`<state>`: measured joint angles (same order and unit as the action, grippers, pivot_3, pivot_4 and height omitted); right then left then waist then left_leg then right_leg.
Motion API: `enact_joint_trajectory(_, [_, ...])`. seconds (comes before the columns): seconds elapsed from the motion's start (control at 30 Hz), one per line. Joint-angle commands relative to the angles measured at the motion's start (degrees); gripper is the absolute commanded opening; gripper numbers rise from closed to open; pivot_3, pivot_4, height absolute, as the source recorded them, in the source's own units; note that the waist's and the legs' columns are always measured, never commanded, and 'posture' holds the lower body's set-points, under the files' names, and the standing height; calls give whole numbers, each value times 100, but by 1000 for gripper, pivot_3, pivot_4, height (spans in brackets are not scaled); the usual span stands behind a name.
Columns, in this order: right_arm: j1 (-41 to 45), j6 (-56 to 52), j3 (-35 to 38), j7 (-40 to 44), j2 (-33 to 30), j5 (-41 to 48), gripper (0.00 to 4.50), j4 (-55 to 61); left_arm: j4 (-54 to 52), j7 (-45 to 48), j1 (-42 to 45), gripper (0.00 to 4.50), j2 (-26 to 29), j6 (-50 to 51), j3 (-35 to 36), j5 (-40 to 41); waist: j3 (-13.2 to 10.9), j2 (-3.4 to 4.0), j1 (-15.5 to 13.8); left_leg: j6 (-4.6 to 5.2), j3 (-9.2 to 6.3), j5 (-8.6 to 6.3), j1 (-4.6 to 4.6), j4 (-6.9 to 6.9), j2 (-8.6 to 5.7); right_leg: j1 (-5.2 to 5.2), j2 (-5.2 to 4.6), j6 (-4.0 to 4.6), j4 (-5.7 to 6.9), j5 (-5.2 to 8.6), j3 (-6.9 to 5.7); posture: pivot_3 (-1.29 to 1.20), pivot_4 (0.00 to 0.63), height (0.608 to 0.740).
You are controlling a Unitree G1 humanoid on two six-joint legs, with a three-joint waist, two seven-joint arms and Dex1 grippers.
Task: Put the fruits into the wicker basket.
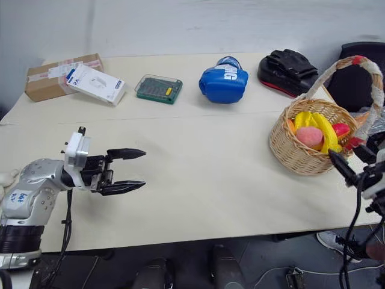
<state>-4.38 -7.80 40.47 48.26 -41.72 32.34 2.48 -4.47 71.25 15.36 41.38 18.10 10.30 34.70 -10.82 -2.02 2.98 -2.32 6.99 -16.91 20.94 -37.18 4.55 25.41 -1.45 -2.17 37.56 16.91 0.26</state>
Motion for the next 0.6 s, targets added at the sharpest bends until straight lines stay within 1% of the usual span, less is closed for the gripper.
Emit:
enact_joint_trajectory(0.03, [-794,425,707,763,-282,58,4226,376,-196,-36,-490,4500,172,-451,282,-268,1,0,-1,1,0,-1,-2,-1,0,-1,0,-1,-1,0,0,0,150,740])
enact_joint_trajectory(0.07, [-1153,685,674,1148,-325,-104,4490,412,-183,-62,-650,4500,212,-509,340,-316,1,-1,-2,2,0,-1,-2,0,1,-1,1,-1,-4,0,-1,0,150,740])
enact_joint_trajectory(0.13, [-1649,1052,477,1679,-324,-223,4490,547,-163,-107,-964,4500,267,-703,455,-425,3,-11,2,5,-1,-4,-10,4,3,-8,3,-1,-13,1,-4,0,150,740])
enact_joint_trajectory(0.17, [-1737,1130,407,1771,-318,-206,4490,579,-160,-115,-1043,4500,284,-766,475,-462,1,-14,4,5,-4,-7,-16,7,5,-18,4,-1,-17,1,-11,0,150,740])
enact_joint_trajectory(0.23, [-1829,1372,-50,2132,-355,-295,4490,705,-177,-111,-1320,4500,340,-962,518,-616,-2,-12,41,8,6,-12,-41,8,4,-42,1,1,-25,5,-2,0,150,740])
enact_joint_trajectory(0.3, [-1574,1541,-845,2262,-252,-445,4490,910,-306,-275,-1652,4500,336,-1175,588,-821,-1,-16,80,10,2,-15,-78,27,6,-101,6,7,-62,5,-1,0,150,740])
enact_joint_trajectory(0.4, [-756,1716,-1977,2248,-30,-764,4490,887,-520,-572,-2120,4500,285,-1357,665,-1084,-3,-18,169,8,-7,-20,-82,32,17,-112,6,15,-66,5,0,0,150,740])
enact_joint_trajectory(0.5, [11,2059,-2725,2302,138,-1186,4490,319,-548,-585,-2378,4500,347,-1317,630,-1117,-7,-10,162,9,-13,-20,-79,31,13,-83,4,14,-54,5,4,0,150,740])
enact_joint_trajectory(0.6, [734,2267,-3216,2215,345,-1454,4490,-409,-583,-794,-2353,4500,246,-1448,573,-1210,-7,-11,46,9,-16,-29,-75,26,4,-80,5,14,-49,5,-3,0,150,740])
